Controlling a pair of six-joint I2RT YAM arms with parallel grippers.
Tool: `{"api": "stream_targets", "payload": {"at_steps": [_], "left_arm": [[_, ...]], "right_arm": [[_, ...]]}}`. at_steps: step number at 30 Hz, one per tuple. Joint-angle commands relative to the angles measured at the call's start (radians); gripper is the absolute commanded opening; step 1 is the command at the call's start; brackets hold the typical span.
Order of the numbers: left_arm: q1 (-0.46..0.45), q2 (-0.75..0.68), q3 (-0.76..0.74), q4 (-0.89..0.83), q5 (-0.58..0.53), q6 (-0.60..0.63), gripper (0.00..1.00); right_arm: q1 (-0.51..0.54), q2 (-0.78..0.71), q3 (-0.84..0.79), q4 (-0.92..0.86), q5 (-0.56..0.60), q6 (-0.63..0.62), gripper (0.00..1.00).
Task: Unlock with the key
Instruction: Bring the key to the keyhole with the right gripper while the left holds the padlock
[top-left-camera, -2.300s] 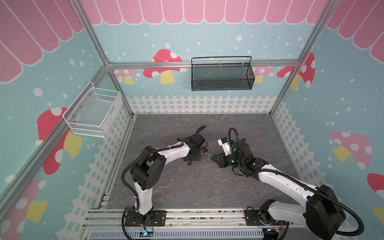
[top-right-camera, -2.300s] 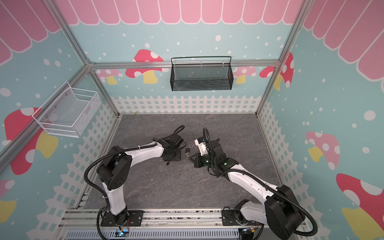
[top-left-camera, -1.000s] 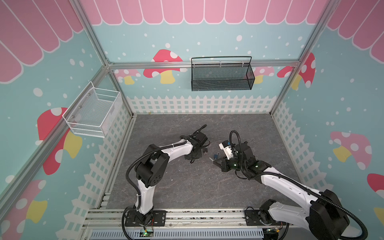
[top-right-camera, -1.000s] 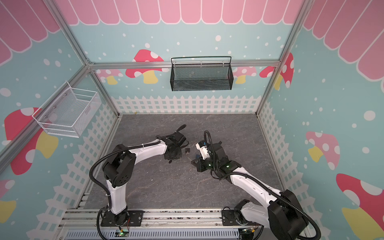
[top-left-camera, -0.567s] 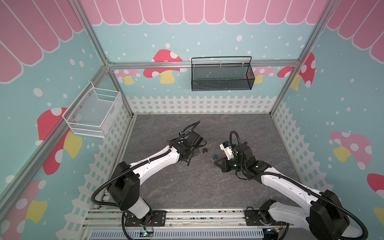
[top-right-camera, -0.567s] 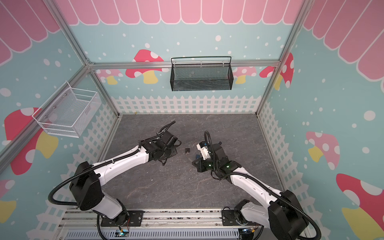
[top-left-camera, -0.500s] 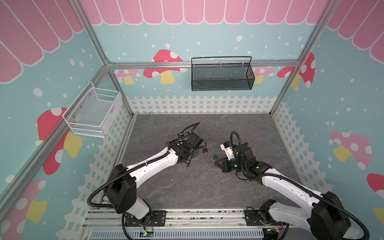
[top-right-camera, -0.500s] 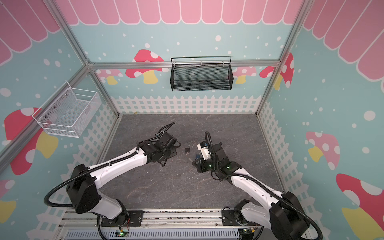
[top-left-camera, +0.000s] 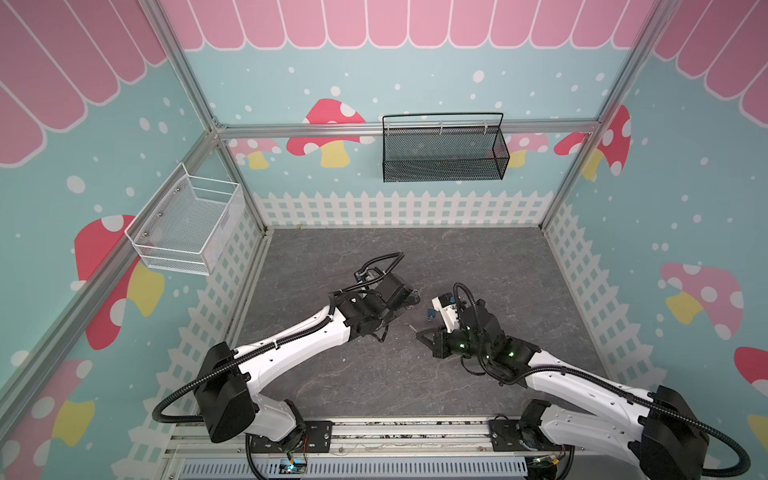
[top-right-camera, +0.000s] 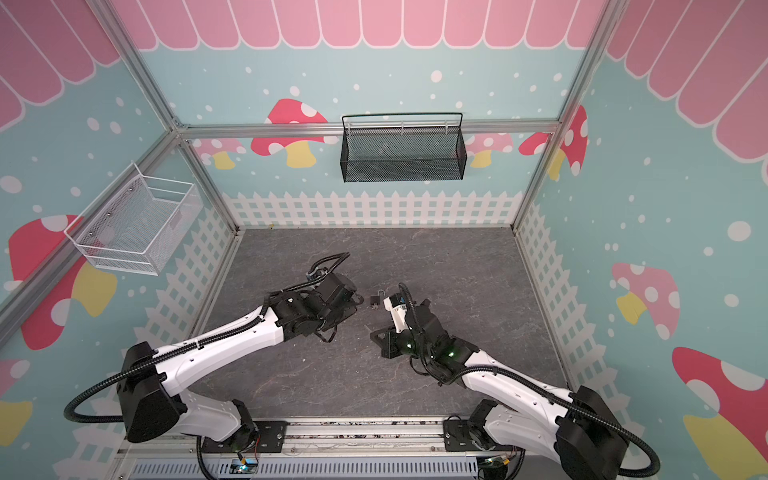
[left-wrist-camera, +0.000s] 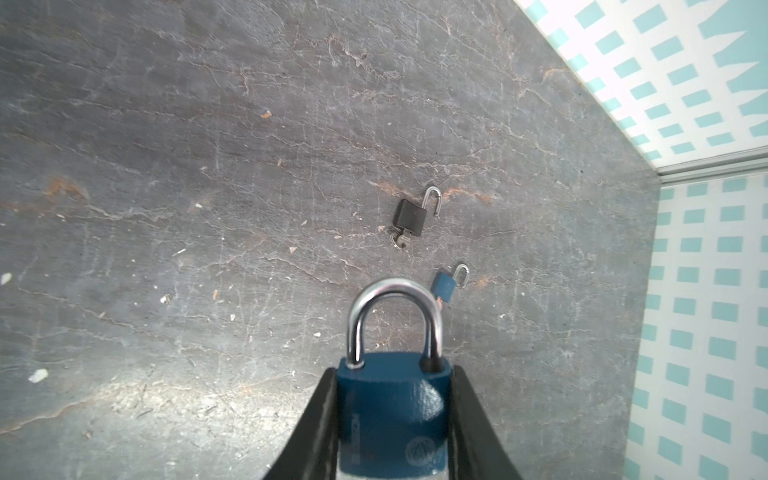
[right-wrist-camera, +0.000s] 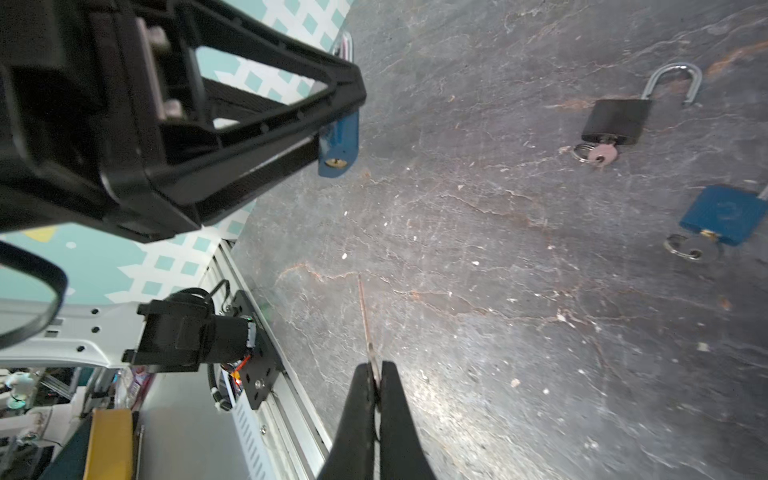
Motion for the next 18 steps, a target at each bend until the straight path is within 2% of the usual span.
{"api": "stream_targets", "payload": {"at_steps": [1,5,9,18], "left_arm": [[-0.01,-0.067,-0.062,0.057,-0.029,-0.061,0.0],[-0.01,-0.104,-0.124,0.115,-0.026,-0.071,0.0],[-0.01,-0.099,-0.14,0.113,-0.019,-0.067,0.0],[-0.03,-0.078,-0.146,0.101,-0.064,-0.083,0.0]], "right_arm": [[0.033,0.015,-0.034,0.14,0.096,0.101,0.0],[0.069,0.06,-0.039,0.213,0.162,0.108,0.0],[0.089,0.118,-0.049,0.301,0.159,0.135,0.0],[0.166,0.177,-0.047,0.327,0.223,0.191,0.0]]}}
